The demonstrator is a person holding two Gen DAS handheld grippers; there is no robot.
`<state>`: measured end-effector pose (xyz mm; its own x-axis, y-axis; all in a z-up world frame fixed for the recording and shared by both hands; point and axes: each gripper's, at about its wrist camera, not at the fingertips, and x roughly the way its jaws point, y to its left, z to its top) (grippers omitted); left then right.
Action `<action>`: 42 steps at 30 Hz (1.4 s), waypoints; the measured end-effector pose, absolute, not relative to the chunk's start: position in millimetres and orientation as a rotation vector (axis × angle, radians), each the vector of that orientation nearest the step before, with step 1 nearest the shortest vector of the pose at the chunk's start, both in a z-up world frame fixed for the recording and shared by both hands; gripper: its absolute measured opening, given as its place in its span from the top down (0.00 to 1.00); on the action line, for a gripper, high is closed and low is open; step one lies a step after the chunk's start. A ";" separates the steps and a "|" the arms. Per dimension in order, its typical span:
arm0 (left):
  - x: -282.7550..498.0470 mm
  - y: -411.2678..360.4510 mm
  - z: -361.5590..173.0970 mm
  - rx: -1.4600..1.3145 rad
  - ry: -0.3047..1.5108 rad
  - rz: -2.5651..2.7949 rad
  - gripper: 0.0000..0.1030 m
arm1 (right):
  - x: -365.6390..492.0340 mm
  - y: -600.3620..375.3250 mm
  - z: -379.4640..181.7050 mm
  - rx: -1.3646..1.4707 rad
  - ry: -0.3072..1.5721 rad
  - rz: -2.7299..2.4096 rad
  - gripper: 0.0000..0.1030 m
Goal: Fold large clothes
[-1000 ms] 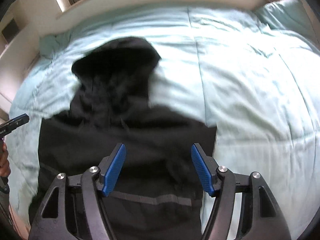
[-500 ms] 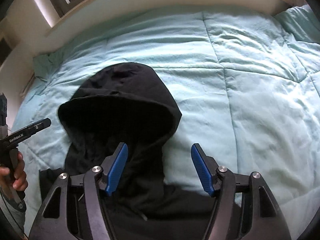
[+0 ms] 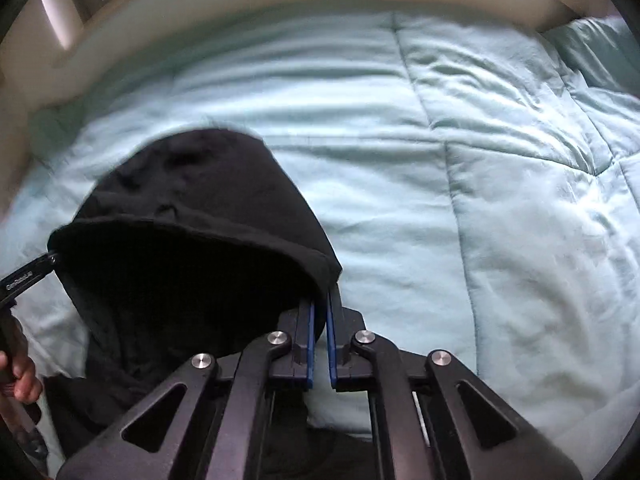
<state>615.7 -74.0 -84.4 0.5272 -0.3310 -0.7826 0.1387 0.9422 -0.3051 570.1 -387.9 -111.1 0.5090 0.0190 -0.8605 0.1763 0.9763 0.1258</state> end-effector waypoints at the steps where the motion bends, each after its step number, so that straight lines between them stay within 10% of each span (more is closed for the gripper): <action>1: 602.8 -64.5 -69.3 -0.265 0.939 -0.314 0.90 | 561.9 -393.2 -101.6 0.232 1.003 -0.083 0.94; 10: 611.5 -66.3 -177.5 -0.123 1.281 -0.288 0.88 | 560.4 -388.1 -159.6 0.186 1.137 -0.037 0.94; 17: 574.1 -43.0 -129.7 -0.136 1.144 -0.348 0.86 | 548.5 -391.2 -153.1 0.163 1.167 0.029 0.88; 24: 564.3 -61.0 -62.1 -0.117 0.993 -0.448 0.75 | 533.2 -387.4 -89.9 0.151 1.033 0.083 0.58; 27: 583.7 -96.9 -54.4 -0.104 0.968 -0.501 0.48 | 558.8 -364.7 -76.8 0.170 1.006 0.122 0.58; 34: 609.4 -135.3 -169.2 -0.006 1.349 -0.535 0.49 | 605.7 -330.2 -151.7 0.100 1.209 0.200 0.57; 42: 587.0 -120.2 -131.0 -0.045 1.197 -0.579 0.48 | 578.0 -346.4 -151.4 0.116 1.181 0.224 0.56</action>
